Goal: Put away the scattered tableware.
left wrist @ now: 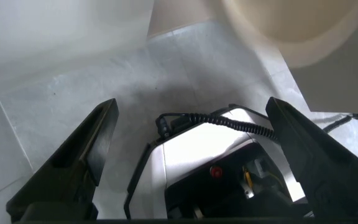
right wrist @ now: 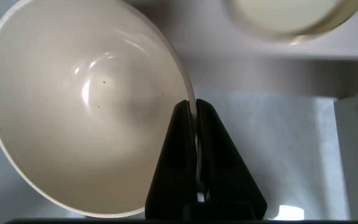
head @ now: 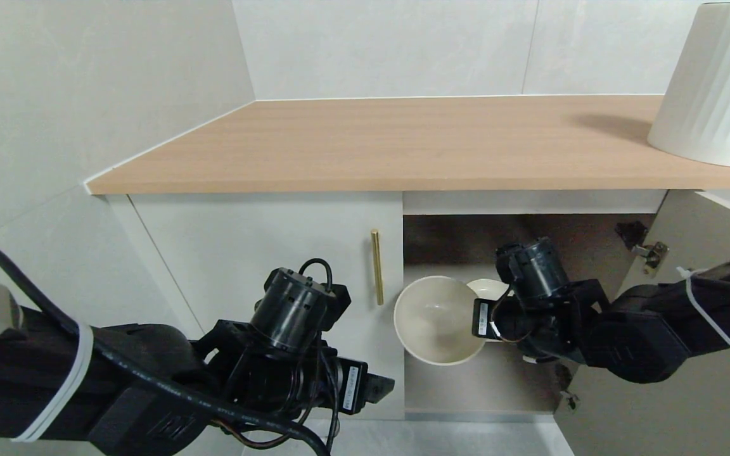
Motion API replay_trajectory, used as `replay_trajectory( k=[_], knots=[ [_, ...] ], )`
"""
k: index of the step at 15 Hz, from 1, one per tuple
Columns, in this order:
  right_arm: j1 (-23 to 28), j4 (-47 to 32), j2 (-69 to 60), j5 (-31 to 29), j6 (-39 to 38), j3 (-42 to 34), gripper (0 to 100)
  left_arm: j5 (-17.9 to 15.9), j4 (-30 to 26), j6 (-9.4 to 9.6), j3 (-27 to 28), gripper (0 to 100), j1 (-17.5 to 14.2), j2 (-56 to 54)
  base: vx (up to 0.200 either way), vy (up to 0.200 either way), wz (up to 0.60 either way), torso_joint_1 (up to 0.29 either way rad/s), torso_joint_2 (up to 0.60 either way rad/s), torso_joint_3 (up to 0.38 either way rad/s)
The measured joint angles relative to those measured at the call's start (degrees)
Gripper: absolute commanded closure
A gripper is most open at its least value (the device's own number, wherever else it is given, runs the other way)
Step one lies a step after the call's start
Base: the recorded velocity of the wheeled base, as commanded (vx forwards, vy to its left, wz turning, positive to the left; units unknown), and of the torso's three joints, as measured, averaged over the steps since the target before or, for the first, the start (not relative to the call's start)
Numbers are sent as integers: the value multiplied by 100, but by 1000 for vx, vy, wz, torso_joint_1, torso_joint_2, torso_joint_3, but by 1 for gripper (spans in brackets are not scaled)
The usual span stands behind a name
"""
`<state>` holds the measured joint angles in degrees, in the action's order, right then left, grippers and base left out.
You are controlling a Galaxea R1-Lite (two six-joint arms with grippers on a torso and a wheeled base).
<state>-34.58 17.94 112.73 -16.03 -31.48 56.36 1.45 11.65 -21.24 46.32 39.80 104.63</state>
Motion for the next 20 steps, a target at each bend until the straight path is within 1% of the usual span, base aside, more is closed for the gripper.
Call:
replay_trajectory(
  k=[2, 5, 10, 13, 20],
  knots=[
    [280, 663, 251, -282, -93, 20, 100, 2, 0, 0, 0, 0, 0, -15, 0, 0, 0, 0, 0, 0],
    [661, 1090, 568, -360, -108, 22, 100, 0, 0, 0, 0, 0, 0, -22, 0, 0, 0, 0, 0, 0],
    [1128, 1150, 900, -364, -112, 268, 100, 0, 0, -9, 0, 0, 0, -35, 0, 0, 0, 0, 0, 0],
    [1323, 1151, 1076, -378, -121, 434, 100, 0, 2, -11, 0, 0, 0, -35, 0, 0, 0, 0, 0, 0],
    [1604, 1128, 1457, -395, -106, 688, 100, 2, 5, -11, 0, 0, 0, -37, 0, 0, 0, 0, 0, 0]
  ],
)
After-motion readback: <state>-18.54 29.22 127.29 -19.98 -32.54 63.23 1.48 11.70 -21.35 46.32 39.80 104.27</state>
